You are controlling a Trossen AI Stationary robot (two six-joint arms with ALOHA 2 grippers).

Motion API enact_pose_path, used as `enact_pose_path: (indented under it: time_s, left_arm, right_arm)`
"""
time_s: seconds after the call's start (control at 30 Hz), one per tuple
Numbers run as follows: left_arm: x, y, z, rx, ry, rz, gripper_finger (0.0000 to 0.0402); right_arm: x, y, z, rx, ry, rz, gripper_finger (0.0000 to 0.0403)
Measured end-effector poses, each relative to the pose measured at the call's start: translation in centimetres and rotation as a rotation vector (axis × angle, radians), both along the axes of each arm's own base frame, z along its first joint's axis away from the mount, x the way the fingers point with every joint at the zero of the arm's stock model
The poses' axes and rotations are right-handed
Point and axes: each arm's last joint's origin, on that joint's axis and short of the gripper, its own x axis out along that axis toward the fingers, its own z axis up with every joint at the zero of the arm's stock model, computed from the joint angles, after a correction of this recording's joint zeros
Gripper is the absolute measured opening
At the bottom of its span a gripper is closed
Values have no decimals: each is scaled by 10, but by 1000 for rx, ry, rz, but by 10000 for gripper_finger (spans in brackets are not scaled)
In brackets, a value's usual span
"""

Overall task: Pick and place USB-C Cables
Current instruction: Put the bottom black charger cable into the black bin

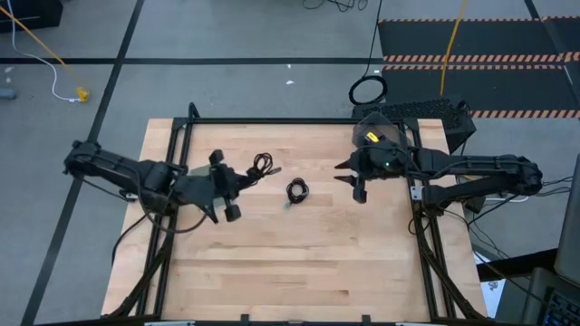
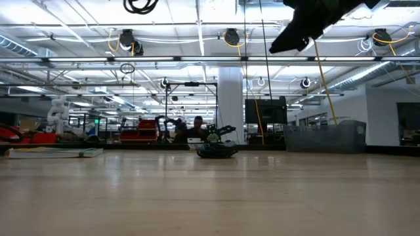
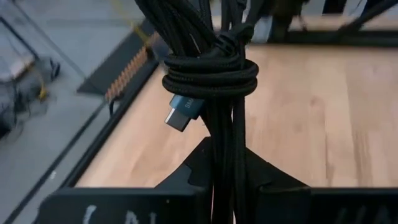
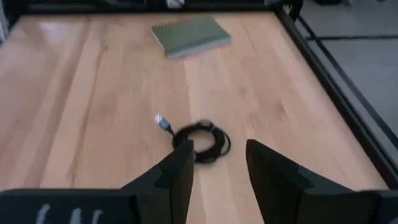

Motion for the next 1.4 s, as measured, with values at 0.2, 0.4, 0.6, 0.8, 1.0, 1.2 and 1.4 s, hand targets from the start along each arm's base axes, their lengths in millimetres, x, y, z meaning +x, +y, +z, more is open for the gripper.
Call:
enact_pose_path:
  time_s: [0.2,0.4,0.6,0.8,1.0,1.2,1.4]
  left_arm:
    - [4,6,-31,90,-187,-47,35]
    - [14,19,-68,93,-400,-122,35]
    - [22,36,-86,65,-541,-228,35]
    - [34,45,-97,17,-534,-209,35]
    - [50,43,-108,45,-585,-241,35]
    - [71,43,-112,60,-563,-255,35]
    - [96,41,-115,79,-536,-264,35]
  right_arm:
    - [6,7,10,4,-115,28,139]
    - [13,17,19,-3,-224,74,139]
    - [19,25,26,-11,-323,110,139]
    - [28,29,24,-20,-348,134,139]
    - [43,30,22,-21,-410,136,139]
    - [53,31,19,20,-454,123,139]
    - [61,33,14,31,-458,132,148]
